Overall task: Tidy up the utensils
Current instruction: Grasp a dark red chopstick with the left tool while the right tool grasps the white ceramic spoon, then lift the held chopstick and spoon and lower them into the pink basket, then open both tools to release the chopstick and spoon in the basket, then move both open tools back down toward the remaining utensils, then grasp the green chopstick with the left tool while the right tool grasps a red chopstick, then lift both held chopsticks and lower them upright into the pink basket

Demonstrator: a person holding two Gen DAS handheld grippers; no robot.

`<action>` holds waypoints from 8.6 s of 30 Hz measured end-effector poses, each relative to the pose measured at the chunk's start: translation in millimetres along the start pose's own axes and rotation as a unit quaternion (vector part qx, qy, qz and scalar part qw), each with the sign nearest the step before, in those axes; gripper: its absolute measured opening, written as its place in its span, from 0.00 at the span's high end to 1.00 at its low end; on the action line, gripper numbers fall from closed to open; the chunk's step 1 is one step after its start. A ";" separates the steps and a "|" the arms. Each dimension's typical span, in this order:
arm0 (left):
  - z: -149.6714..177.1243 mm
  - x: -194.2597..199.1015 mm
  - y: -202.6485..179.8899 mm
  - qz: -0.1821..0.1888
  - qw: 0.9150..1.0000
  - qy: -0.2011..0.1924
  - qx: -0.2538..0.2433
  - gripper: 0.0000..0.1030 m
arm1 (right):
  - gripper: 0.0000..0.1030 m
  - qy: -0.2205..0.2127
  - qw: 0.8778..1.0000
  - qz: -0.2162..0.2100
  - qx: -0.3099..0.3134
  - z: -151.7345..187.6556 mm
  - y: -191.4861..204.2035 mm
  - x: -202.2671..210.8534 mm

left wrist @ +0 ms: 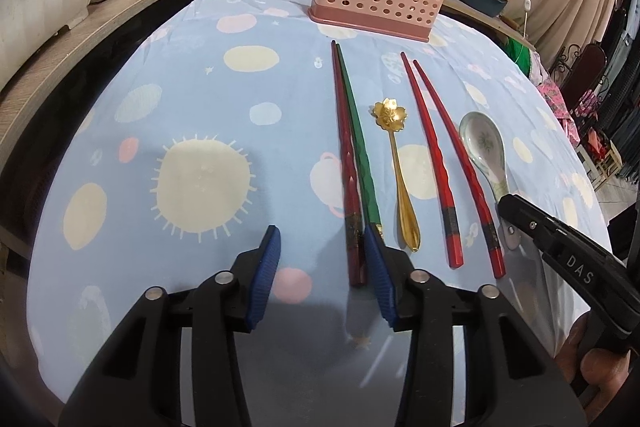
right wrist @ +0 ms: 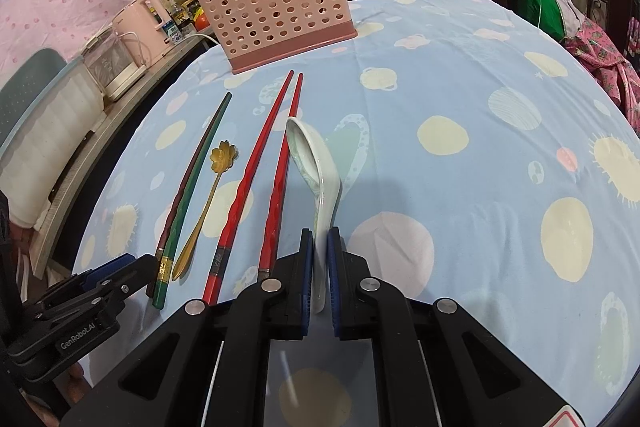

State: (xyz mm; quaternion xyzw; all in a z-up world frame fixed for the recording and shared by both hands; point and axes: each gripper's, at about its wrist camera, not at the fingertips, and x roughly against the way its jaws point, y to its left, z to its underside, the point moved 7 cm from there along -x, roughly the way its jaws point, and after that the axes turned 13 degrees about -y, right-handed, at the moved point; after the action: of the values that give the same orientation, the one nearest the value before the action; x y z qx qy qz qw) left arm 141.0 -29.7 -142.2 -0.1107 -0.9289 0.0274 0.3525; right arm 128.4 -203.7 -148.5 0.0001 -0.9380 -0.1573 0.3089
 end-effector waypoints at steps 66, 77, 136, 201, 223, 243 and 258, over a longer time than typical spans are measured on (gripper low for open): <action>-263.2 117.0 -19.0 0.027 0.962 -0.271 0.004 0.93 | 0.94 -0.152 0.988 -0.035 0.009 -174.5 6.4 54.6; -366.0 123.7 -43.4 0.031 0.934 -0.356 0.007 0.93 | 0.94 -0.182 0.983 -0.027 0.021 -252.5 9.7 22.4; -317.7 31.7 -29.9 0.006 0.962 -0.271 -0.002 0.79 | 0.89 -0.139 0.988 0.000 0.061 -256.0 16.4 -53.8; 11.7 7.6 -24.9 0.030 0.998 -0.027 -0.043 0.93 | 0.91 0.017 0.997 -0.015 0.069 27.7 37.2 15.0; -10.1 39.4 -15.9 0.040 0.998 -0.045 -0.011 0.93 | 0.92 -0.022 0.998 -0.013 0.050 7.1 23.1 44.4; -99.0 84.0 -10.1 0.051 0.989 -0.140 0.012 0.93 | 0.92 -0.139 0.990 -0.028 0.024 -90.6 18.4 98.3; -191.9 104.1 -27.9 0.059 0.972 -0.228 0.003 0.93 | 0.93 -0.204 0.978 -0.039 0.022 -167.9 22.4 101.6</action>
State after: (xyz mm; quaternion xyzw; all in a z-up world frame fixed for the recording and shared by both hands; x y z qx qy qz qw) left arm 186.9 -38.7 72.9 -0.1551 -0.9765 0.0757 0.1291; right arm 145.7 -241.9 44.5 0.0111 -0.9839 -0.1447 0.1045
